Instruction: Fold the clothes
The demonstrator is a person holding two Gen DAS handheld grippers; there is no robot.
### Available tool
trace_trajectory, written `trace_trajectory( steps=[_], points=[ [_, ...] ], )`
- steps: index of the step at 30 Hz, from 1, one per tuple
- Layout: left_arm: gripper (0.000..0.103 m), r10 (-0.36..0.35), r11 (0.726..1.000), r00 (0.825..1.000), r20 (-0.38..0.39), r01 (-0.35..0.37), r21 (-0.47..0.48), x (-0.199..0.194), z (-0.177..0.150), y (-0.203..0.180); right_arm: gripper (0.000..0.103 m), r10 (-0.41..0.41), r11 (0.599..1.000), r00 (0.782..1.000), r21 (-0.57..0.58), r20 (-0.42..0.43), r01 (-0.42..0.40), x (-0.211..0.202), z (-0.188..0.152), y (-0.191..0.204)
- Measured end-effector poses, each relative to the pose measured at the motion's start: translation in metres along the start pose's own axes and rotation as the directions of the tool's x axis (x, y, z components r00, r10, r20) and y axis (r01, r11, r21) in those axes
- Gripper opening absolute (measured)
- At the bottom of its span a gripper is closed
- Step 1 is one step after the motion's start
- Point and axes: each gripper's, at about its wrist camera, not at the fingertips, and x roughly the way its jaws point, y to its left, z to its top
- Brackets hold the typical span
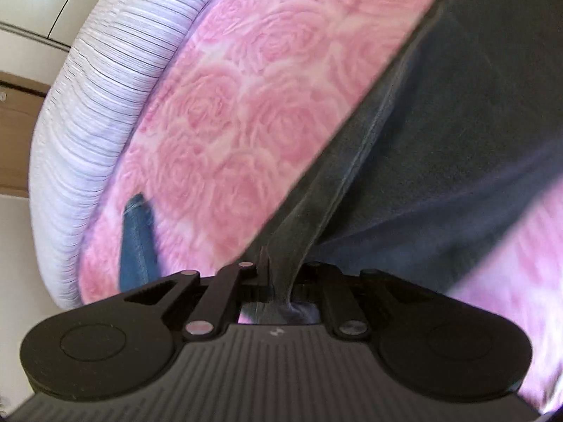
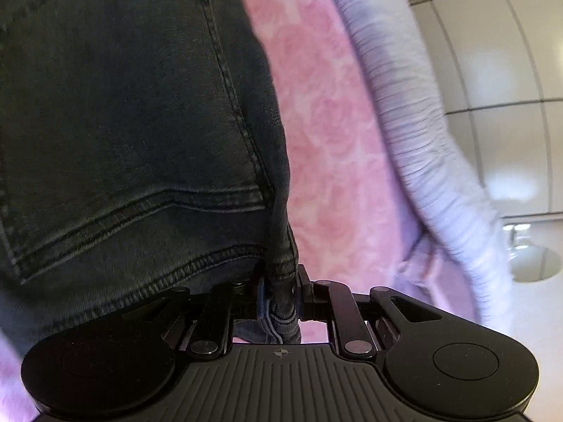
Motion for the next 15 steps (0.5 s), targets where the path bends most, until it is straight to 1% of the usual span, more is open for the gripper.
trace_trajectory(
  steps=[2,3,6,8,9,10,11,13,14,15],
  points=[
    [0.017,0.011,1.000,1.000,-0.003,-0.011,-0.010,0.020,0.011,-0.001,0.014,0.031,0.998,1.000,0.051,-0.001,-0.031,0.019,0.000,0.000],
    [0.018,0.024,1.000,1.000,-0.008,-0.024,-0.014,0.030,0.017,-0.004,0.015,0.035,0.997,0.999,0.071,0.004,-0.035,0.026,0.001,0.000],
    [0.020,0.067,0.998,0.998,-0.012,-0.067,-0.003,0.048,0.021,-0.017,0.017,0.019,0.995,1.000,0.096,0.018,-0.021,0.035,0.000,0.003],
    [0.021,0.100,0.995,0.995,-0.003,-0.100,-0.014,0.050,0.019,-0.021,0.024,-0.008,0.993,1.000,0.117,0.015,0.007,0.034,0.001,0.004],
    [0.020,0.110,0.994,0.994,0.007,-0.110,-0.027,0.048,0.016,-0.022,0.029,-0.029,0.990,1.000,0.135,-0.003,0.029,0.032,0.001,0.004],
    [0.017,0.109,0.993,0.994,0.018,-0.109,-0.039,0.045,0.013,-0.021,0.028,-0.033,0.986,0.999,0.164,-0.015,0.034,0.031,0.001,0.000],
    [0.013,0.105,0.993,0.994,0.026,-0.104,-0.048,0.042,0.009,-0.020,0.028,-0.021,0.976,1.000,0.216,-0.013,0.023,0.030,-0.001,-0.007],
    [0.008,0.096,0.993,0.994,0.042,-0.094,-0.066,0.035,0.002,-0.017,0.026,0.010,0.941,1.000,0.338,0.007,-0.012,0.025,-0.007,-0.022],
    [0.005,0.092,0.993,0.994,0.050,-0.088,-0.074,0.031,-0.002,-0.016,0.025,0.022,0.923,1.000,0.384,0.014,-0.026,0.023,-0.010,-0.027],
    [0.005,0.088,0.993,0.994,0.059,-0.083,-0.083,0.028,-0.005,-0.015,0.024,0.024,0.915,1.000,0.403,0.015,-0.028,0.021,-0.011,-0.029]
  ],
)
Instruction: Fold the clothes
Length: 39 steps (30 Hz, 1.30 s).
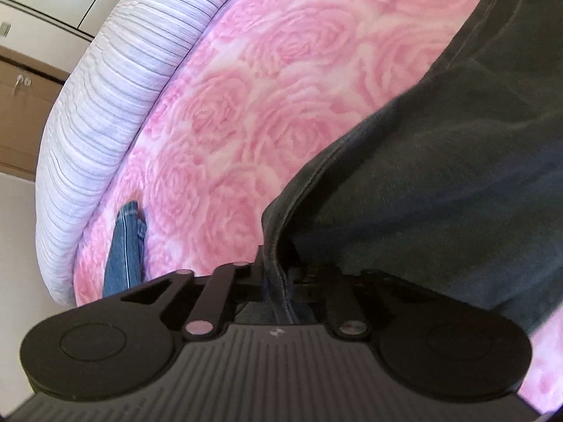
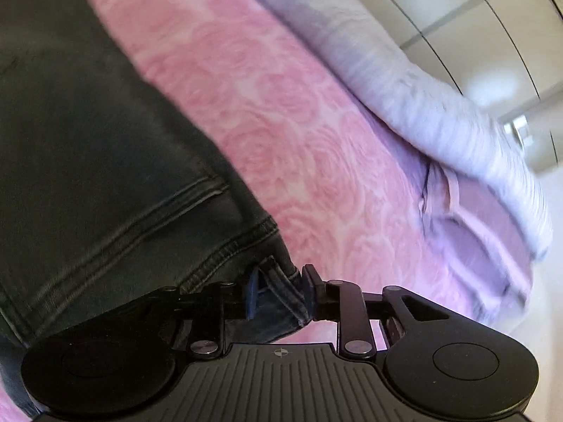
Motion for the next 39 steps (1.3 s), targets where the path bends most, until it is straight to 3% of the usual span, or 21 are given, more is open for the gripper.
trace_trajectory(
  steps=[5,9,14,16,19,23,25,28,30,33,35,37,39],
  points=[
    [0.005,-0.030,0.992,0.999,0.035,0.035,-0.125,-0.017,-0.015,0.029,0.021,-0.009,0.999,1.000,0.050,-0.002,0.009,-0.004,0.007,-0.010],
    [0.014,-0.086,0.981,0.996,-0.031,0.079,-0.175,0.016,-0.012,0.030,0.021,-0.015,0.992,0.999,0.126,-0.035,0.019,0.020,0.011,-0.016],
    [0.041,-0.039,0.987,0.998,-0.055,0.030,-0.159,0.037,-0.009,0.023,0.029,-0.087,0.990,0.992,0.102,-0.087,0.096,0.040,0.018,0.001],
    [0.051,-0.024,0.984,0.999,-0.028,0.019,-0.177,0.028,-0.017,0.032,0.045,-0.143,0.985,0.983,0.079,-0.116,0.153,0.037,0.021,0.003],
    [0.068,-0.026,0.970,0.999,0.029,0.033,-0.242,0.003,-0.036,0.051,0.049,-0.212,0.972,0.968,0.070,-0.132,0.223,0.018,0.023,0.006],
    [0.071,-0.094,0.928,0.988,0.122,0.131,-0.348,-0.032,-0.069,0.074,0.051,-0.239,0.963,0.970,0.116,-0.052,0.244,-0.028,0.028,0.023],
    [0.070,-0.110,0.885,0.978,0.176,0.177,-0.431,-0.044,-0.087,0.086,0.051,-0.210,0.968,0.978,0.144,0.011,0.206,-0.050,0.033,0.041],
    [0.070,-0.090,0.796,0.972,0.219,0.203,-0.571,-0.051,-0.110,0.108,0.053,-0.163,0.977,0.981,0.152,0.102,0.146,-0.078,0.041,0.076],
    [0.069,-0.052,0.773,0.975,0.218,0.178,-0.609,-0.052,-0.116,0.117,0.053,-0.137,0.985,0.981,0.127,0.138,0.120,-0.088,0.049,0.100],
    [0.066,0.030,0.805,0.977,0.211,0.101,-0.584,-0.057,-0.118,0.119,0.053,-0.112,0.992,0.976,0.086,0.186,0.097,-0.100,0.062,0.131],
    [0.067,0.103,0.852,0.972,0.213,0.024,-0.523,-0.061,-0.119,0.111,0.053,-0.095,0.994,0.972,0.064,0.217,0.083,-0.107,0.071,0.151],
    [0.065,0.185,0.898,0.957,0.225,-0.071,-0.435,-0.063,-0.123,0.098,0.054,-0.066,0.997,0.967,0.056,0.244,0.054,-0.112,0.079,0.168],
    [0.053,0.181,0.954,0.931,0.317,-0.088,-0.286,-0.069,-0.132,0.072,0.054,-0.042,0.998,0.962,0.055,0.271,0.028,-0.119,0.086,0.185]
  ],
)
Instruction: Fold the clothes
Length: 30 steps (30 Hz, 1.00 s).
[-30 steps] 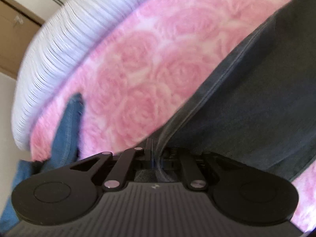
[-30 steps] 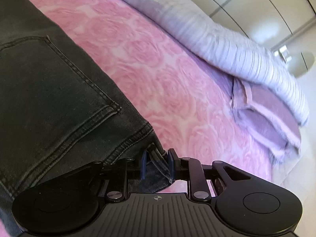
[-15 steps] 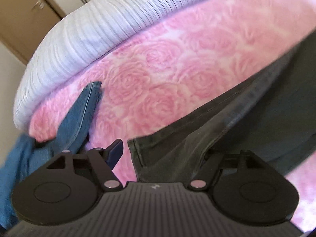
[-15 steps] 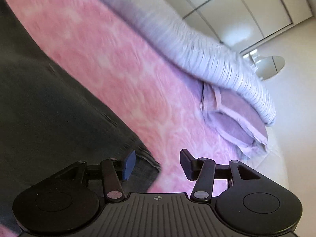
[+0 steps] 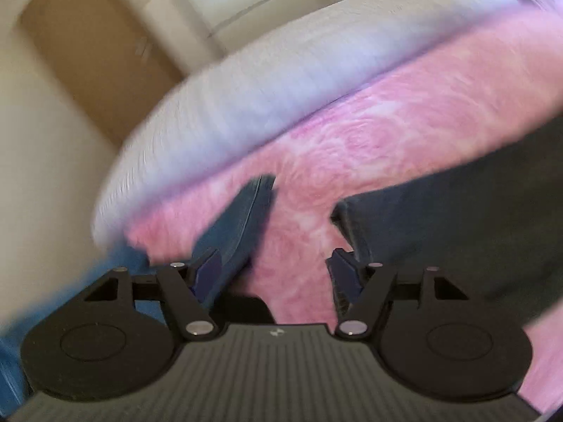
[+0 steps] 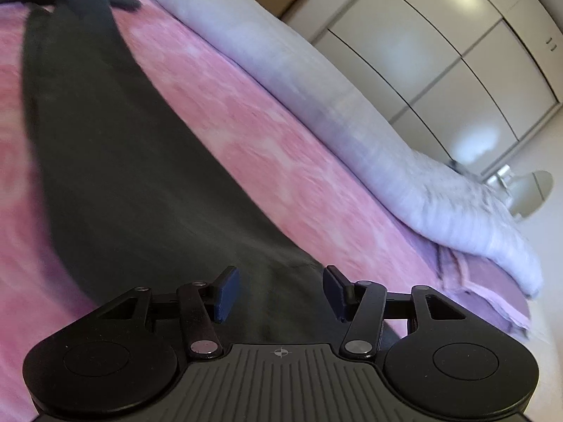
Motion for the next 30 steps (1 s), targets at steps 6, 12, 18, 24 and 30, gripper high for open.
trace_trajectory(
  steps=[6,12,18,24,30],
  points=[
    [0.049,-0.176,0.910,0.982,-0.063,0.187,0.369,0.012,-0.034,-0.068,0.054,0.076,0.997,0.996,0.009,0.039,-0.077,0.000,0.021,0.047],
    [0.064,-0.146,0.824,0.988,-0.052,0.150,0.547,0.048,-0.036,-0.100,0.054,0.076,0.997,0.996,0.005,0.049,-0.077,0.008,0.031,0.066],
    [0.022,-0.090,0.824,0.994,-0.060,0.108,0.556,0.061,-0.019,-0.092,0.054,0.066,0.998,0.997,0.019,0.051,-0.067,0.010,0.033,0.067],
    [0.020,-0.040,0.913,0.998,-0.040,0.053,0.404,0.020,-0.013,-0.056,0.054,0.046,0.998,0.996,0.027,0.083,-0.048,-0.007,0.030,0.066],
    [0.034,-0.027,0.864,0.999,-0.021,0.034,0.502,0.007,-0.044,-0.083,0.054,0.058,0.997,0.995,0.053,0.083,-0.062,-0.015,0.023,0.073]
  ],
)
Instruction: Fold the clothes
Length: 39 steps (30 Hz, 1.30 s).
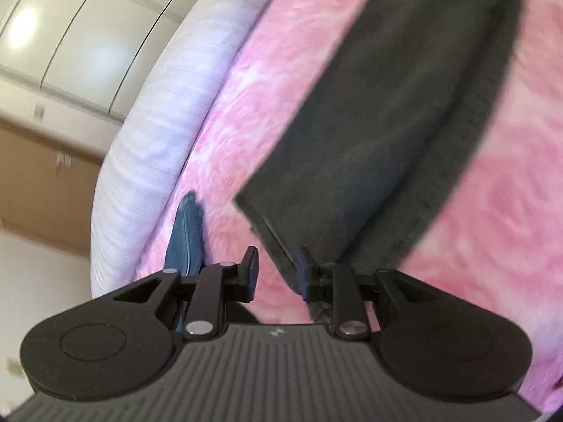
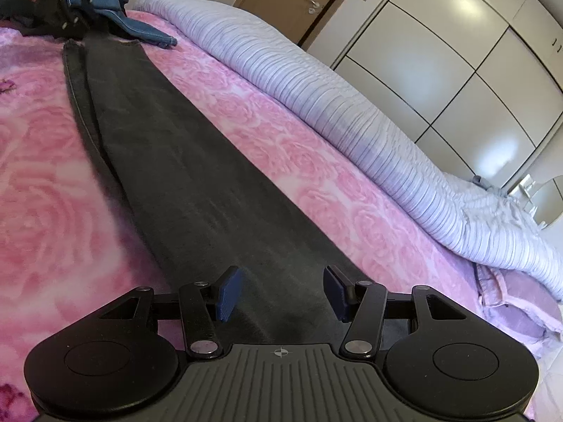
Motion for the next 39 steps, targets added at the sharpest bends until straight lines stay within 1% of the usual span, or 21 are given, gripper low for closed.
trace_trajectory(
  steps=[1,2,4,5,6,7,8,9,10,11,12,13,14,16,17,19,23,28,32,35,39],
  points=[
    [0.042,0.010,0.999,1.000,0.009,-0.011,0.050,0.000,0.002,-0.013,0.054,0.001,1.000,1.000,-0.002,-0.002,-0.001,0.000,-0.001,0.002],
    [0.043,0.021,0.994,1.000,0.013,-0.022,0.105,0.004,0.003,-0.025,0.054,0.002,1.000,1.000,-0.004,-0.004,-0.002,-0.001,-0.001,0.004],
    [0.043,0.042,0.978,0.999,0.012,-0.044,0.206,0.015,0.005,-0.044,0.054,0.003,1.000,1.000,-0.006,-0.011,-0.003,0.000,-0.002,0.007],
    [0.041,0.038,0.970,0.999,0.007,-0.038,0.241,0.022,0.007,-0.051,0.054,0.004,1.000,1.000,-0.005,-0.015,-0.004,0.000,-0.003,0.007],
    [0.039,0.048,0.960,0.999,0.008,-0.048,0.275,0.027,0.006,-0.057,0.054,0.005,1.000,1.000,-0.002,-0.018,-0.005,0.000,-0.004,0.008],
    [0.035,0.070,0.949,0.997,0.016,-0.072,0.308,0.029,0.005,-0.062,0.055,0.005,1.000,1.000,0.000,-0.021,-0.005,0.001,-0.005,0.008],
    [0.027,0.092,0.936,0.995,0.024,-0.095,0.340,0.032,0.004,-0.067,0.055,0.004,1.000,1.000,0.004,-0.025,-0.004,0.001,-0.006,0.008],
    [0.020,0.103,0.926,0.994,0.018,-0.103,0.362,0.035,0.003,-0.070,0.055,0.004,1.000,1.000,0.008,-0.029,-0.003,0.001,-0.007,0.007],
    [0.004,0.102,0.925,0.995,0.005,-0.096,0.368,0.037,0.004,-0.069,0.055,0.003,1.000,0.999,0.011,-0.032,-0.003,0.002,-0.008,0.007],
    [0.004,0.094,0.930,0.996,0.004,-0.089,0.357,0.034,0.004,-0.065,0.055,0.002,1.000,0.999,0.012,-0.033,-0.001,0.001,-0.008,0.007],
    [0.003,0.087,0.943,0.996,0.003,-0.083,0.322,0.029,0.004,-0.057,0.055,-0.002,1.000,1.000,0.009,-0.031,0.002,-0.001,-0.008,0.007],
    [0.000,0.080,0.958,0.997,-0.001,-0.077,0.275,0.025,0.003,-0.048,0.055,-0.009,1.000,1.000,-0.001,-0.022,0.009,-0.004,-0.009,0.006],
    [0.000,0.074,0.971,0.997,-0.004,-0.071,0.226,0.021,0.003,-0.038,0.055,-0.016,1.000,1.000,-0.010,-0.013,0.016,-0.008,-0.009,0.006],
    [0.000,0.062,0.983,0.998,-0.011,-0.059,0.176,0.013,-0.001,-0.031,0.055,-0.030,0.999,1.000,-0.015,-0.008,0.029,-0.012,-0.013,0.004],
    [0.000,0.049,0.984,0.999,-0.019,-0.045,0.174,0.012,-0.003,-0.032,0.055,-0.027,1.000,1.000,-0.003,-0.013,0.027,-0.012,-0.016,0.002],
    [0.000,0.019,0.980,0.999,-0.041,-0.011,0.201,0.014,-0.004,-0.042,0.055,-0.018,1.000,0.999,0.023,-0.030,0.019,-0.011,-0.021,0.001],
    [0.000,0.020,0.974,0.998,-0.057,-0.006,0.226,0.025,-0.005,-0.055,0.055,-0.010,0.999,0.999,0.032,-0.034,0.011,-0.015,-0.021,0.005],
    [0.000,0.040,0.980,0.999,-0.032,-0.033,0.198,0.003,-0.016,-0.050,0.055,0.002,1.000,1.000,-0.017,-0.021,-0.002,-0.026,-0.024,0.014],
    [0.000,0.018,0.978,0.999,-0.048,-0.007,0.209,0.003,-0.019,-0.062,0.055,0.010,1.000,0.999,0.017,-0.051,-0.009,-0.024,-0.034,0.017],
    [0.000,0.019,0.983,0.999,-0.047,-0.010,0.183,0.005,-0.019,-0.060,0.055,-0.006,0.999,0.998,0.043,-0.065,0.009,-0.030,-0.040,0.017],
    [0.001,0.031,0.981,0.997,-0.075,-0.017,0.191,0.003,-0.015,-0.063,0.056,-0.040,0.992,0.994,0.113,-0.106,0.052,-0.039,-0.055,0.006]
  ],
)
